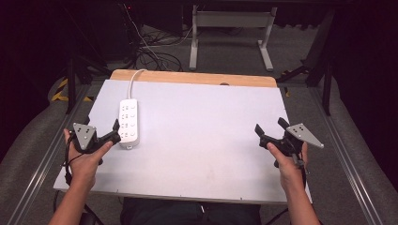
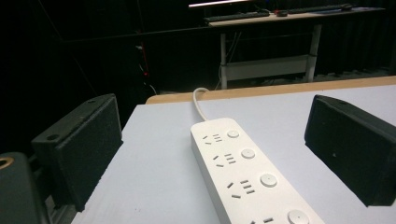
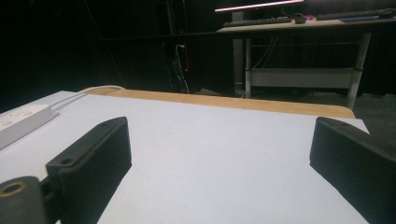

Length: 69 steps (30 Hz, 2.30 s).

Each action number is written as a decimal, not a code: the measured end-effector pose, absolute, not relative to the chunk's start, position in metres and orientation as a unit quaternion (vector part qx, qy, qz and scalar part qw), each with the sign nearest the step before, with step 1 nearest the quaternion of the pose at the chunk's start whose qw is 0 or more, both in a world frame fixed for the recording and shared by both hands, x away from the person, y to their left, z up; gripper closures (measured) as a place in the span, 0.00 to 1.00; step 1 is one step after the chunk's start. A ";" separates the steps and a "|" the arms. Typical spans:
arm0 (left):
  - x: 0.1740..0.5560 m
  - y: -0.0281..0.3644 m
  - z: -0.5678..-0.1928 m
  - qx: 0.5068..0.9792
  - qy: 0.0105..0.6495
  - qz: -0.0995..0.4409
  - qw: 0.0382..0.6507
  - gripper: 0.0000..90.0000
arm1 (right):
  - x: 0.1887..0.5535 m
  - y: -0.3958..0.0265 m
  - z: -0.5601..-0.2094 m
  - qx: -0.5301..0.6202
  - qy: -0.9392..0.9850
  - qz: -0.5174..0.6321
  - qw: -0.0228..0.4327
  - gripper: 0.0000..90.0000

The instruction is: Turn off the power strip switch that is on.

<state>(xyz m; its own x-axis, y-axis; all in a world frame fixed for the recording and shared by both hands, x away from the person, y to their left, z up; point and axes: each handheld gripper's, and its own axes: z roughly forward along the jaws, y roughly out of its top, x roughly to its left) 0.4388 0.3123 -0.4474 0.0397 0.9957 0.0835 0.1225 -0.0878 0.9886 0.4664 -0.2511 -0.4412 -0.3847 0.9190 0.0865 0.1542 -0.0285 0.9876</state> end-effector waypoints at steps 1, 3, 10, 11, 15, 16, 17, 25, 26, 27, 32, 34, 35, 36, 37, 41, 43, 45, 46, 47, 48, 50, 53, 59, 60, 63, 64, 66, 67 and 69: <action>0.439 0.312 -0.447 0.560 0.499 0.481 0.454 0.05 | 0.466 -0.252 -0.441 0.441 0.609 0.566 0.338 0.07; 0.439 0.312 -0.447 0.562 0.498 0.480 0.454 0.05 | 0.465 -0.253 -0.441 0.442 0.607 0.567 0.339 0.07; 0.440 0.311 -0.447 0.561 0.496 0.482 0.455 0.06 | 0.464 -0.253 -0.441 0.443 0.607 0.566 0.341 0.07; 0.440 0.311 -0.447 0.561 0.496 0.482 0.455 0.06 | 0.464 -0.253 -0.441 0.443 0.607 0.565 0.341 0.07; 0.440 0.311 -0.446 0.558 0.497 0.484 0.456 0.07 | 0.465 -0.253 -0.442 0.442 0.608 0.565 0.340 0.07; 0.440 0.312 -0.446 0.557 0.496 0.485 0.456 0.08 | 0.465 -0.253 -0.442 0.442 0.608 0.565 0.340 0.07; 0.439 0.312 -0.446 0.556 0.496 0.486 0.455 0.08 | 0.465 -0.252 -0.442 0.442 0.608 0.565 0.340 0.07; 0.436 0.314 -0.445 0.552 0.501 0.486 0.457 0.09 | 0.465 -0.251 -0.441 0.441 0.609 0.566 0.339 0.07; 0.436 0.315 -0.445 0.549 0.501 0.487 0.458 0.11 | 0.465 -0.251 -0.441 0.439 0.608 0.568 0.338 0.07; 0.436 0.315 -0.445 0.548 0.502 0.487 0.459 0.12 | 0.465 -0.251 -0.441 0.440 0.608 0.568 0.338 0.07; 0.436 0.317 -0.444 0.545 0.508 0.482 0.462 0.19 | 0.466 -0.252 -0.442 0.442 0.609 0.566 0.337 0.07; 0.436 0.317 -0.444 0.549 0.506 0.483 0.459 0.24 | 0.467 -0.251 -0.442 0.441 0.610 0.566 0.337 0.07; 0.436 0.317 -0.444 0.550 0.504 0.482 0.459 0.24 | 0.467 -0.251 -0.442 0.441 0.610 0.566 0.337 0.07; 0.437 0.316 -0.444 0.550 0.504 0.481 0.459 0.29 | 0.467 -0.251 -0.442 0.442 0.610 0.566 0.335 0.07; 0.437 0.316 -0.443 0.552 0.505 0.480 0.458 0.29 | 0.467 -0.251 -0.442 0.442 0.610 0.566 0.335 0.07; 0.437 0.316 -0.442 0.555 0.509 0.473 0.459 0.35 | 0.466 -0.252 -0.442 0.443 0.608 0.567 0.336 0.07; 0.436 0.317 -0.441 0.554 0.512 0.465 0.463 0.42 | 0.466 -0.252 -0.442 0.443 0.607 0.567 0.337 0.07; 0.436 0.319 -0.440 0.554 0.519 0.457 0.464 0.46 | 0.466 -0.253 -0.442 0.445 0.607 0.565 0.338 0.07; 0.436 0.319 -0.440 0.552 0.523 0.451 0.467 0.53 | 0.466 -0.253 -0.442 0.445 0.609 0.564 0.337 0.08; 0.436 0.321 -0.439 0.554 0.523 0.450 0.466 0.53 | 0.466 -0.253 -0.442 0.445 0.609 0.564 0.337 0.08; 0.436 0.321 -0.438 0.554 0.523 0.450 0.465 0.55 | 0.466 -0.253 -0.442 0.444 0.609 0.564 0.337 0.08; 0.435 0.322 -0.437 0.553 0.523 0.449 0.468 0.65 | 0.467 -0.253 -0.442 0.445 0.608 0.564 0.338 0.08; 0.435 0.323 -0.435 0.553 0.526 0.444 0.470 0.75 | 0.466 -0.253 -0.442 0.446 0.607 0.565 0.338 0.08; 0.433 0.326 -0.428 0.566 0.529 0.419 0.474 1.00 | 0.466 -0.254 -0.442 0.446 0.607 0.565 0.336 0.08; 0.434 0.327 -0.427 0.570 0.527 0.415 0.475 1.00 | 0.466 -0.254 -0.442 0.446 0.608 0.565 0.336 0.08; 0.436 0.328 -0.424 0.582 0.535 0.396 0.467 1.00 | 0.466 -0.253 -0.442 0.445 0.609 0.565 0.335 0.08; 0.437 0.328 -0.422 0.585 0.534 0.393 0.467 1.00 | 0.466 -0.253 -0.442 0.445 0.608 0.565 0.335 0.08; 0.439 0.328 -0.420 0.585 0.537 0.388 0.468 1.00 | 0.465 -0.252 -0.442 0.445 0.609 0.565 0.336 0.08; 0.440 0.328 -0.418 0.585 0.536 0.387 0.470 1.00 | 0.465 -0.252 -0.442 0.445 0.609 0.565 0.336 0.08; 0.443 0.327 -0.414 0.588 0.534 0.388 0.468 1.00 | 0.465 -0.253 -0.443 0.446 0.608 0.566 0.333 0.08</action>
<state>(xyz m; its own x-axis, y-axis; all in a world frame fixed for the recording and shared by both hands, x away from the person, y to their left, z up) 0.4429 0.3274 -0.4139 0.1288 0.9907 -0.0427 0.2645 0.0072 0.9644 0.4650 -0.2525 -0.4426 -0.3799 0.9197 0.0993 0.1660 -0.0378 0.9854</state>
